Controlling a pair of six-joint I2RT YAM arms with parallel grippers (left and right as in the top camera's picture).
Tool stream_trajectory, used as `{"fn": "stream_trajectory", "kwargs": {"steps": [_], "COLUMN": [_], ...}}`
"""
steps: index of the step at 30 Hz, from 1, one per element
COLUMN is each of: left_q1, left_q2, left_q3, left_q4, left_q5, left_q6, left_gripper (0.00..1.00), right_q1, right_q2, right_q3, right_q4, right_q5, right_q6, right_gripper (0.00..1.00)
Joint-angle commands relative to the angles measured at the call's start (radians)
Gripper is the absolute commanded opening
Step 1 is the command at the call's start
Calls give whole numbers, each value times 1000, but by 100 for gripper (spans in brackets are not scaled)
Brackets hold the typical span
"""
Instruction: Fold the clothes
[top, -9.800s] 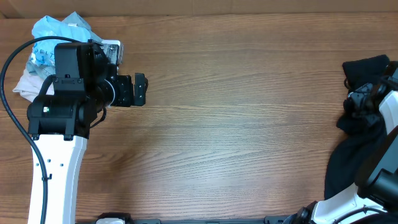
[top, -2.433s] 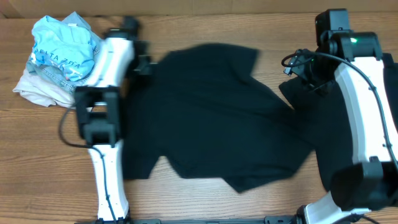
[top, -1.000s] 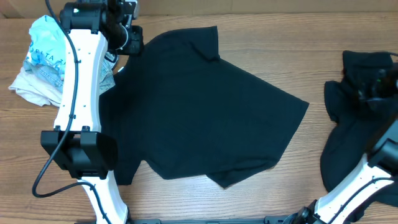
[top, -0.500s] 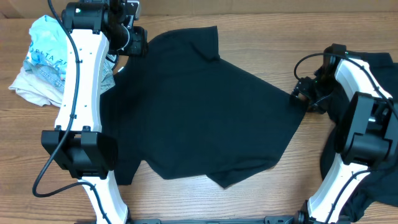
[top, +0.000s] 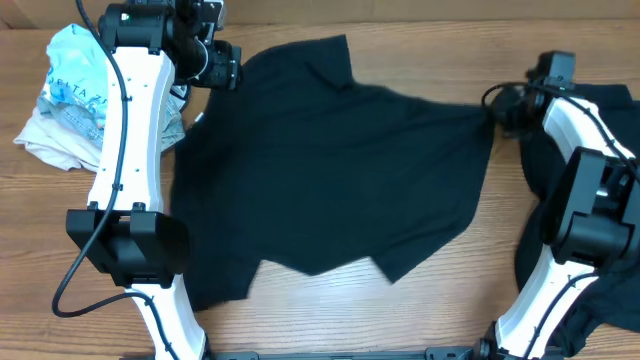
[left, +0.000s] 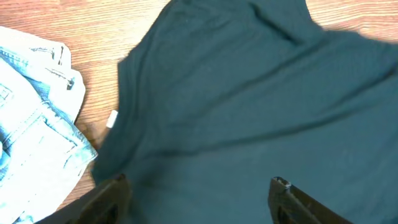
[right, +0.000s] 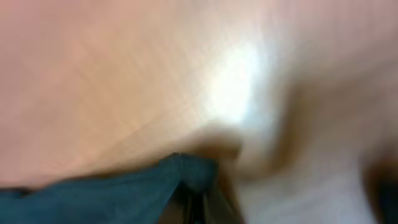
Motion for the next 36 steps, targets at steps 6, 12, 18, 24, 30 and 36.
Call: {"fn": "stream_trajectory", "kwargs": {"steps": [6, 12, 18, 24, 30, 36], "left_q1": [-3, -3, -3, 1, 2, 7], "left_q2": [-15, 12, 45, 11, -28, -35], "left_q3": [5, -44, -116, -66, -24, -6], "left_q4": [-3, -5, -13, -53, -142, -252], "left_q5": [11, -6, 3, 4, -5, -79], "left_q6": [10, 10, 10, 10, 10, 8], "left_gripper": [77, 75, 47, 50, 65, 42], "right_q1": [-34, -50, -42, 36, 131, 164], "right_q2": [-10, -77, -231, -435, -487, -487], "right_q3": [189, 264, 267, 267, 218, -142], "right_q4": [89, -164, -463, -708, -983, -911], "right_q5": [-87, -328, -359, -278, 6, 16], "right_q6": [4, 0, -92, -234, -17, 84], "right_gripper": [73, 73, 70, 73, 81, 75]}}
